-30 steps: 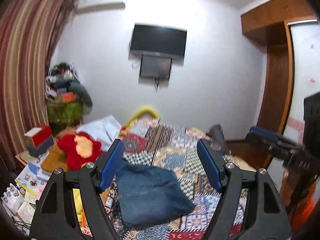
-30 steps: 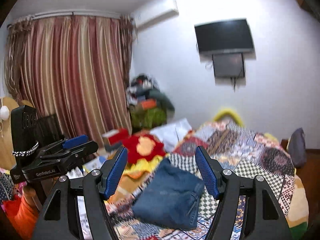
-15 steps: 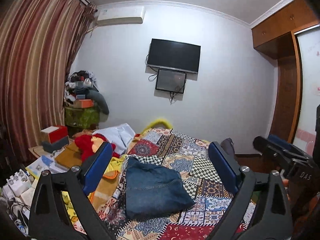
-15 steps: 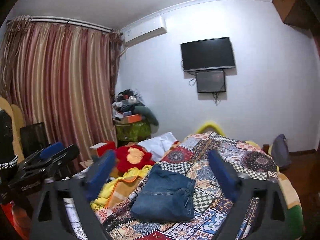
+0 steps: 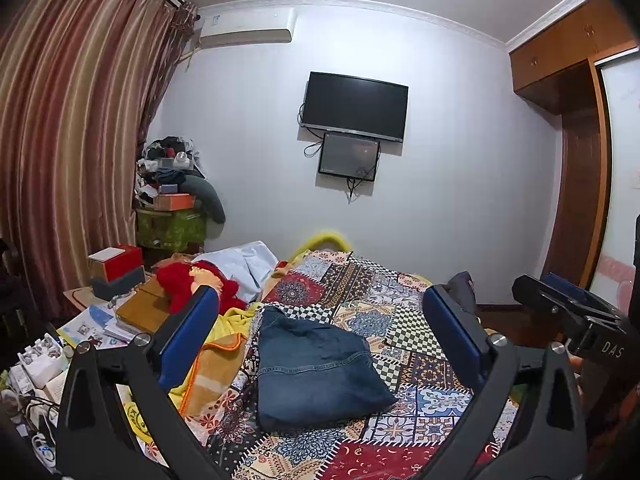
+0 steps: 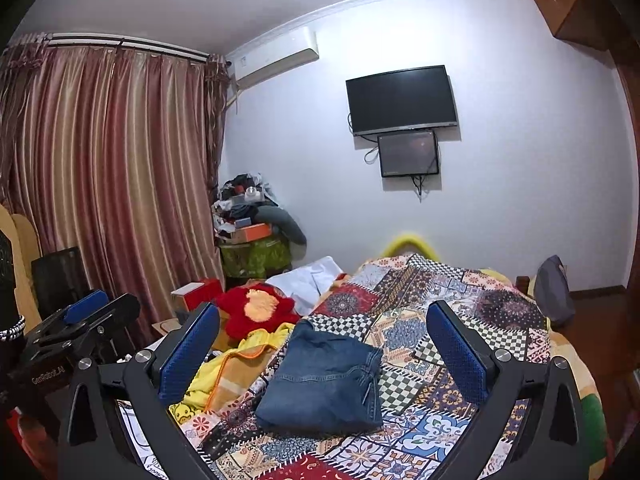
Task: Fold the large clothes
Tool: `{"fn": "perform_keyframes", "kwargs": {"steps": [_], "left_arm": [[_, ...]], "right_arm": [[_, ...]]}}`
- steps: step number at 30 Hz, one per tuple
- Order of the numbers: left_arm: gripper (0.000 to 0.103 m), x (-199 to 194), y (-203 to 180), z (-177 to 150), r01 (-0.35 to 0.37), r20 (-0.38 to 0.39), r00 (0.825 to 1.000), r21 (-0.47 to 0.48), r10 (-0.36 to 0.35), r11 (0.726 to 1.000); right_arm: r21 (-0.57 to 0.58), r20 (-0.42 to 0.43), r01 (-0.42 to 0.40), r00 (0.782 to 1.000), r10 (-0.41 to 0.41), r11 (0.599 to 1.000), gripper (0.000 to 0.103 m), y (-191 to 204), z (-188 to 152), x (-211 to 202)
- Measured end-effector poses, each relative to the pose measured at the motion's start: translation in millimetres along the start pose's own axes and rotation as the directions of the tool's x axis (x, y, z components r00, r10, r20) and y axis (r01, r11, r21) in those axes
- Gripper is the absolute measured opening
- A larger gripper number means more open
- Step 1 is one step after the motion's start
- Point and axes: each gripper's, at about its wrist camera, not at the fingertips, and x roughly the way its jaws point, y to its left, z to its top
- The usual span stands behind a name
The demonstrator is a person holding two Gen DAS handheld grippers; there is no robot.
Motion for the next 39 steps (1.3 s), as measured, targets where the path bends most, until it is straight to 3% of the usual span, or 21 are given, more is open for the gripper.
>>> {"fn": "perform_keyframes", "kwargs": {"steps": [18,39], "left_arm": [[0.103,18.1,5.2,-8.8,0.008,-0.06,0.998,-0.021,-0.009,1.0],[0.103,23.0,7.7,-9.3,0.02,-0.076,0.997,-0.025,-0.022,0.999]], "right_arm": [[0.011,-0.039,-0.005,0.999,0.006,1.0,0.103,-2.4,-3.3,11.0],[0.009,-0.048,-0.007,0.999,0.007,1.0,0.103,-4.0,-4.0,14.4]]}}
